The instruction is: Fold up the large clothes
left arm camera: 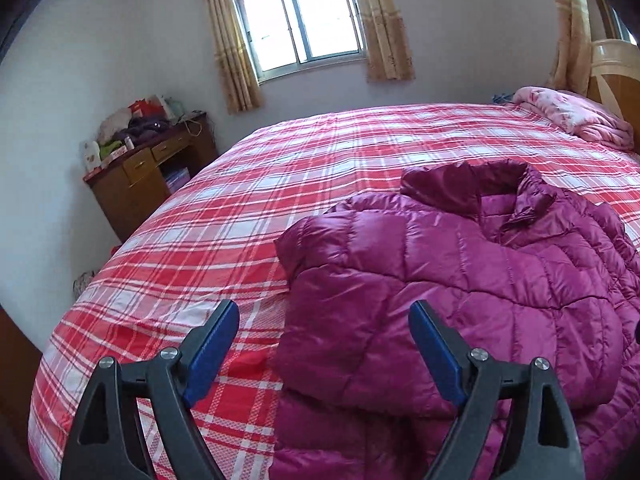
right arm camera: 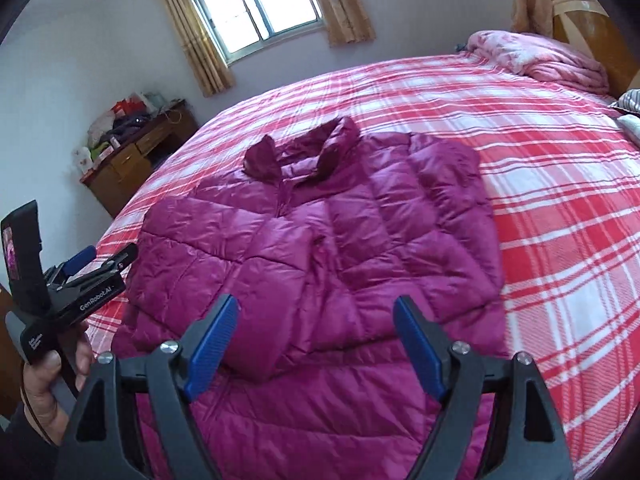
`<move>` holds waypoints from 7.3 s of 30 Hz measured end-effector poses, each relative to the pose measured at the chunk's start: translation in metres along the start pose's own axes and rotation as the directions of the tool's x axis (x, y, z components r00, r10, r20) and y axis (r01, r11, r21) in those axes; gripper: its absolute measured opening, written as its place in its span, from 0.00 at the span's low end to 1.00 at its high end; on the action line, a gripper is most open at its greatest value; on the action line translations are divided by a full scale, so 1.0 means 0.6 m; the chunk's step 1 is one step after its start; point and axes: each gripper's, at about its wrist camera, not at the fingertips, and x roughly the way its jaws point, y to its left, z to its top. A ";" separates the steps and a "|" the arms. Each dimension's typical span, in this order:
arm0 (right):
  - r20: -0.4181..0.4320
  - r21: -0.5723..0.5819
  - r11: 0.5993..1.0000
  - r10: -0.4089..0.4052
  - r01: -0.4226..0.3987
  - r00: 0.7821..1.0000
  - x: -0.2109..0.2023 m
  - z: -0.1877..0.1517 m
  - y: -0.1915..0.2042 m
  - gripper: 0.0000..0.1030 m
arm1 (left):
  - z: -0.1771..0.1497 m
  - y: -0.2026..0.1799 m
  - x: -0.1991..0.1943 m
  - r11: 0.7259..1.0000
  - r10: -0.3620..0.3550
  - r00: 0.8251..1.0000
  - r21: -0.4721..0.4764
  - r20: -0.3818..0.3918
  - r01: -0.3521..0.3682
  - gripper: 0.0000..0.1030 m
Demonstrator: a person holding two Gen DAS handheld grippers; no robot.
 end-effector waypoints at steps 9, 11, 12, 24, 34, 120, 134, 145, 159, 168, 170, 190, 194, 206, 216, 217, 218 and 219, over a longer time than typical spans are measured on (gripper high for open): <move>-0.068 -0.047 0.999 0.010 -0.013 0.998 0.016 -0.024 0.017 0.15 | -0.021 0.103 0.018 0.995 0.075 0.996 -0.069 -0.056 -0.078 0.84; -0.048 -0.052 0.999 -0.015 0.013 0.999 -0.003 -0.032 0.013 0.14 | -0.022 0.117 0.021 0.992 0.087 0.994 -0.082 -0.068 -0.092 0.84; -0.042 -0.050 0.998 -0.027 0.025 0.999 -0.007 -0.034 0.009 0.14 | -0.023 0.121 0.022 0.991 0.090 0.993 -0.089 -0.072 -0.096 0.84; 0.125 -0.031 0.981 -0.184 0.189 0.975 -0.072 -0.020 -0.004 0.68 | 0.036 0.042 0.018 0.995 -0.039 0.999 -0.092 -0.037 0.036 0.84; 0.010 -0.034 0.996 -0.087 0.087 0.996 0.032 0.032 0.025 0.39 | 0.048 -0.059 0.130 0.994 -0.106 0.981 0.005 -0.163 0.109 0.84; -0.072 -0.267 0.956 -0.147 0.123 0.987 0.084 0.035 0.096 0.74 | 0.079 -0.015 0.127 0.996 -0.087 0.977 -0.026 -0.196 0.083 0.99; -0.035 -0.115 0.975 -0.195 0.190 0.980 0.134 0.256 -0.046 0.77 | 0.322 -0.132 0.311 0.985 -0.172 0.953 -0.045 -0.251 0.166 0.99; -0.104 -0.112 0.979 -0.180 0.168 0.978 0.221 0.318 -0.068 0.77 | 0.305 -0.191 0.370 0.972 -0.217 0.933 0.024 -0.287 0.234 0.85; -0.069 -0.289 0.921 -0.292 0.261 0.954 0.197 0.250 -0.061 0.12 | 0.220 -0.145 0.272 0.921 -0.357 0.896 0.060 -0.265 0.385 0.06; -0.082 -0.275 0.921 -0.308 0.276 0.948 0.214 0.221 -0.082 0.11 | 0.162 -0.117 0.270 0.925 -0.353 0.891 0.038 -0.285 0.379 0.04; -0.074 -0.282 0.918 -0.311 0.280 0.947 0.218 0.216 -0.083 0.11 | 0.165 -0.107 0.257 0.923 -0.367 0.892 0.013 -0.264 0.384 0.05; -0.003 -0.253 0.936 -0.252 0.244 0.968 0.224 0.190 -0.101 0.11 | 0.278 -0.204 0.282 0.955 -0.298 0.944 -0.041 -0.143 0.295 0.89; -0.005 -0.236 0.946 -0.228 0.221 0.974 0.223 0.190 -0.107 0.11 | 0.230 -0.196 0.302 0.965 -0.261 0.940 -0.040 -0.219 0.259 0.89; 0.181 -0.091 0.983 -0.141 0.159 0.973 0.087 0.236 -0.089 0.57 | 0.173 -0.196 0.324 0.965 -0.261 0.923 -0.038 -0.283 0.261 0.89; 0.001 -0.145 0.977 -0.157 0.156 0.988 0.224 0.237 -0.060 0.40 | 0.246 -0.183 0.247 0.930 -0.361 0.927 -0.119 -0.102 0.349 0.89; -0.007 -0.138 0.978 -0.159 0.156 0.987 0.228 0.229 -0.068 0.40 | 0.243 -0.192 0.258 0.931 -0.360 0.924 -0.111 -0.130 0.347 0.89; -0.011 -0.133 0.979 -0.159 0.156 0.987 0.230 0.223 -0.074 0.40 | 0.235 -0.202 0.274 0.936 -0.349 0.923 -0.101 -0.163 0.336 0.89; -0.011 -0.131 0.979 -0.157 0.155 0.987 0.226 0.220 -0.079 0.40 | 0.224 -0.209 0.288 0.941 -0.338 0.922 -0.093 -0.187 0.326 0.89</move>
